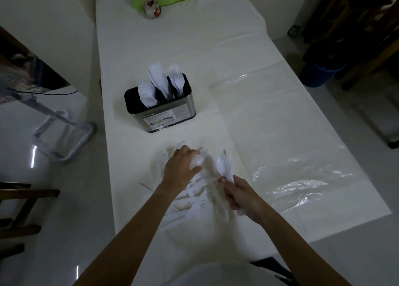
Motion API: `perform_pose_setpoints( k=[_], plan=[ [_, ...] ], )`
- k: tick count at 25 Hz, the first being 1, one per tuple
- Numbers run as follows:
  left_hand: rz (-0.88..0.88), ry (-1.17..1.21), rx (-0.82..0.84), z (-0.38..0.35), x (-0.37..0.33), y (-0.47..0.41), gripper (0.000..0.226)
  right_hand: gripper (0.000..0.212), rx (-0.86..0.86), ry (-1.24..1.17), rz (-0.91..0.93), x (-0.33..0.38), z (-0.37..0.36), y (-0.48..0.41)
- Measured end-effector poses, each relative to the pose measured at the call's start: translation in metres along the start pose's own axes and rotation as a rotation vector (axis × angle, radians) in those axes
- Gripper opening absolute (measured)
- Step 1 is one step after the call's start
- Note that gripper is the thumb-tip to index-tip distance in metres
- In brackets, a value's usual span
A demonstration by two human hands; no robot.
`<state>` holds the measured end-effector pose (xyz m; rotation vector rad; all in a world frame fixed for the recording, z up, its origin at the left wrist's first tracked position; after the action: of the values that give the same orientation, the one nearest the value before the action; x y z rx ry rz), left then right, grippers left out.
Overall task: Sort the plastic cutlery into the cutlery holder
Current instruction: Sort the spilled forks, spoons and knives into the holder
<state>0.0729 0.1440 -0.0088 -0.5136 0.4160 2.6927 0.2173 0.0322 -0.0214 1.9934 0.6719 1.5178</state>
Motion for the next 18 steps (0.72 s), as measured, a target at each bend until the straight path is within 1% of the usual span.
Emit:
perform_pose_setpoints(
  k=[1, 2, 3, 5, 7, 8, 9, 10, 11, 12, 13, 14, 15, 17, 18],
  plan=[
    [-0.023, -0.126, 0.048, -0.004, 0.003, 0.001, 0.039, 0.018, -0.031, -0.016, 0.001, -0.002, 0.005, 0.000],
    [-0.026, -0.169, 0.064, -0.006, 0.005, 0.002, 0.037, 0.014, -0.050, -0.031, 0.001, -0.004, 0.009, 0.001],
    [-0.030, -0.166, 0.042, -0.005, 0.003, 0.001, 0.032, 0.013, -0.063, -0.049, -0.003, -0.006, 0.012, 0.002],
    [-0.041, -0.150, -0.047, 0.002, -0.005, 0.001, 0.025, 0.013, -0.078, -0.095, -0.010, -0.007, 0.013, 0.003],
    [-0.012, -0.080, -0.160, 0.012, -0.013, 0.001, 0.024, 0.014, -0.097, -0.133, -0.023, -0.005, 0.011, 0.000],
    [0.023, 0.006, -0.211, 0.019, -0.016, 0.001, 0.023, 0.014, -0.102, -0.149, -0.033, -0.002, 0.009, 0.000],
    [0.061, 0.142, -0.255, 0.025, -0.019, 0.002, 0.020, 0.016, -0.100, -0.155, -0.037, 0.002, 0.007, -0.002],
    [0.114, 0.327, -0.278, 0.031, -0.022, 0.003, 0.017, 0.017, -0.089, -0.152, -0.037, 0.006, 0.005, -0.002],
    [0.192, 0.545, -0.262, 0.034, -0.025, 0.004, 0.014, 0.020, -0.069, -0.141, -0.031, 0.010, 0.002, -0.003],
    [0.273, 0.766, -0.205, 0.036, -0.029, 0.007, 0.009, 0.022, -0.043, -0.130, -0.024, 0.014, -0.002, -0.002],
    [0.337, 0.937, -0.149, 0.035, -0.033, 0.009, 0.005, 0.026, -0.019, -0.115, -0.022, 0.017, -0.007, -0.003],
    [0.377, 1.023, -0.116, 0.034, -0.035, 0.012, 0.006, 0.031, 0.000, -0.098, -0.029, 0.019, -0.013, -0.004],
    [0.398, 1.035, -0.102, 0.033, -0.035, 0.014, 0.006, 0.037, 0.013, -0.083, -0.037, 0.020, -0.017, -0.004],
    [0.419, 0.979, -0.119, 0.033, -0.033, 0.018, 0.005, 0.046, 0.062, -0.109, -0.044, 0.021, -0.025, -0.004],
    [0.418, 0.939, -0.138, 0.033, -0.032, 0.020, 0.006, 0.044, 0.114, -0.165, -0.034, 0.023, -0.028, -0.002]
  ],
)
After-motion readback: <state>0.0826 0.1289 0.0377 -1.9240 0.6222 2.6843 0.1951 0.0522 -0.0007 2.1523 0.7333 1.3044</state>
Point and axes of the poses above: each hand's wrist, its own y-axis away from the middle knuckle, its own z-axis out of the back of the hand, x = y × z, the point moved 5 cm from there along -y, towards the middle knuckle, and after that the axes turned 5 degrees about -y, right-handed, at the moved point
